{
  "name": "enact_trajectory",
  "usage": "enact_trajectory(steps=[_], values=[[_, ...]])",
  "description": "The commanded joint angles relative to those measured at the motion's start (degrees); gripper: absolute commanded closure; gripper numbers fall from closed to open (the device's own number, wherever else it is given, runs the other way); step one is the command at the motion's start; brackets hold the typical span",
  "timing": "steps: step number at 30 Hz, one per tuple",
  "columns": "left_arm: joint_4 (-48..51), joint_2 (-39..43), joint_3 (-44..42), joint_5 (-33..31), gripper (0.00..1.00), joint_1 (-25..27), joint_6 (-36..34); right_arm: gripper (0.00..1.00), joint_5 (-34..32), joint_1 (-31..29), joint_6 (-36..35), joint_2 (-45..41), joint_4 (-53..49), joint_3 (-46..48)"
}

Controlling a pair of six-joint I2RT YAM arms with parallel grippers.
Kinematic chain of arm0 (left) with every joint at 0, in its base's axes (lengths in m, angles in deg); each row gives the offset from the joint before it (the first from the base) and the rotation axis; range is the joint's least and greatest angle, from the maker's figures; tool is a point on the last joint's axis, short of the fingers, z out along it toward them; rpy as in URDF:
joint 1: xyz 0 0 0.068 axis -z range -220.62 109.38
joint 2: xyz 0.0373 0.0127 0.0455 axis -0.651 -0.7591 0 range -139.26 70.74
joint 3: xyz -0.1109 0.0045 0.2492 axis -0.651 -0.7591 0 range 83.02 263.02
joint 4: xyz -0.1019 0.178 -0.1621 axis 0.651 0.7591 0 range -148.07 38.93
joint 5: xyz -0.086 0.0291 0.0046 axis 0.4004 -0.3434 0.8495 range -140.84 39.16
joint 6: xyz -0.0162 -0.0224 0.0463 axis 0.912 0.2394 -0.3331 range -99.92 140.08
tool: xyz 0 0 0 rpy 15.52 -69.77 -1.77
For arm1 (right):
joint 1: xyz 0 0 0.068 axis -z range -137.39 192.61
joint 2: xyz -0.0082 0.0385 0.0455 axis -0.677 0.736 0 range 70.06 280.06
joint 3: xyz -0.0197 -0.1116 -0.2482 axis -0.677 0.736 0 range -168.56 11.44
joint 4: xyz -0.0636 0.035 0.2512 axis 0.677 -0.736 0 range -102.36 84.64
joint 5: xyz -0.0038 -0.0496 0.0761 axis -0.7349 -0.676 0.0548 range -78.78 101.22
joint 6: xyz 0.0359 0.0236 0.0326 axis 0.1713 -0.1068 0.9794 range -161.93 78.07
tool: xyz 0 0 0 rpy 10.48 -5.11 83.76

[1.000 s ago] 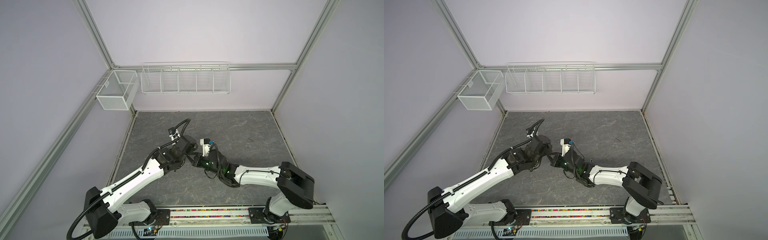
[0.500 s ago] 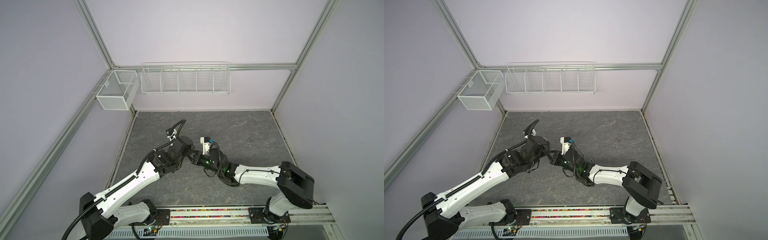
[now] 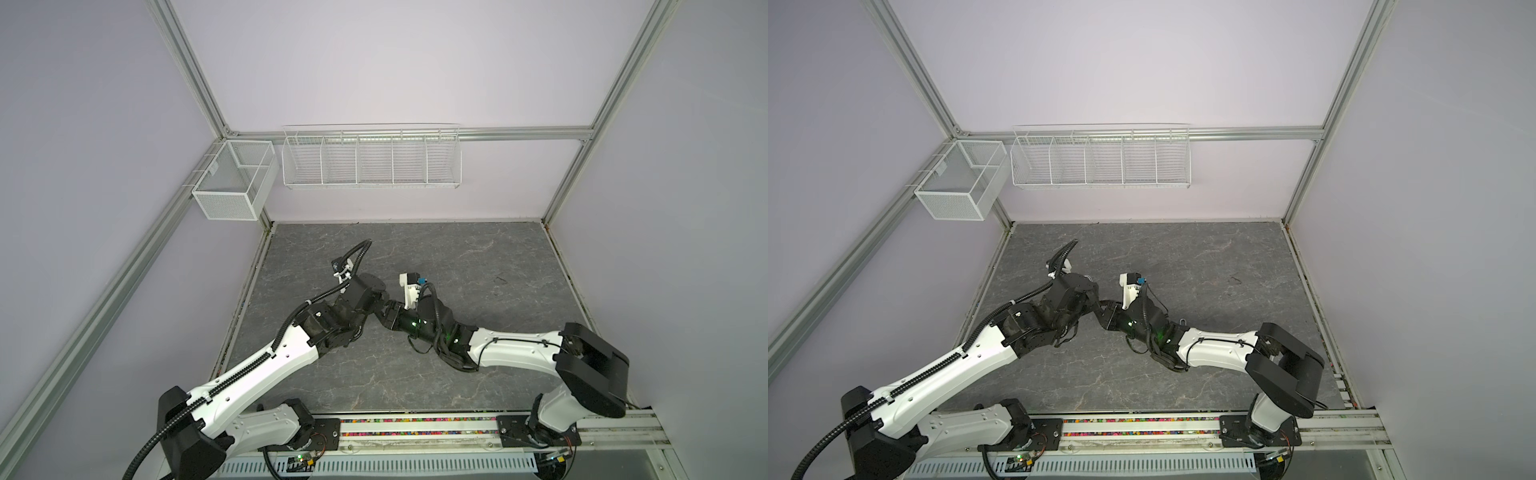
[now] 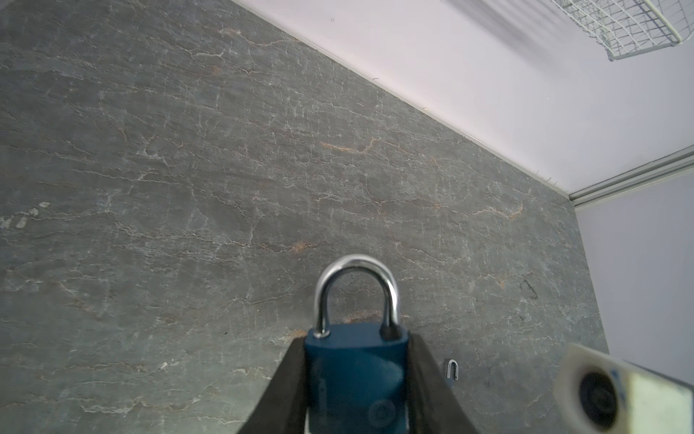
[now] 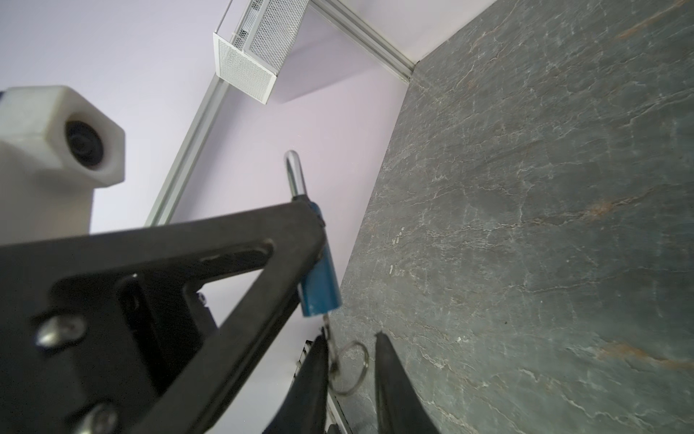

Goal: Unlock with the key

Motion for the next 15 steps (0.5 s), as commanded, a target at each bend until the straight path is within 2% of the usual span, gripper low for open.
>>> enact_trajectory(steps=[1,7,15], values=[[-3.0,2.4,-0.6,-4.3,1.00,0.1,-0.9,0.70,-1.6,-0.2,-0.9,-2.8,1.1,3.0],[-4.1,2.6,-0.6,-3.5,1.00,0.1,-0.9,0.68,0.8,-0.5,-3.5,-3.6,7.3,4.8],[-4.2,3.8,-1.3,-2.5,1.00,0.1,-0.9,0.73,0.6,0.5,-6.5,-5.0,4.8,2.8]])
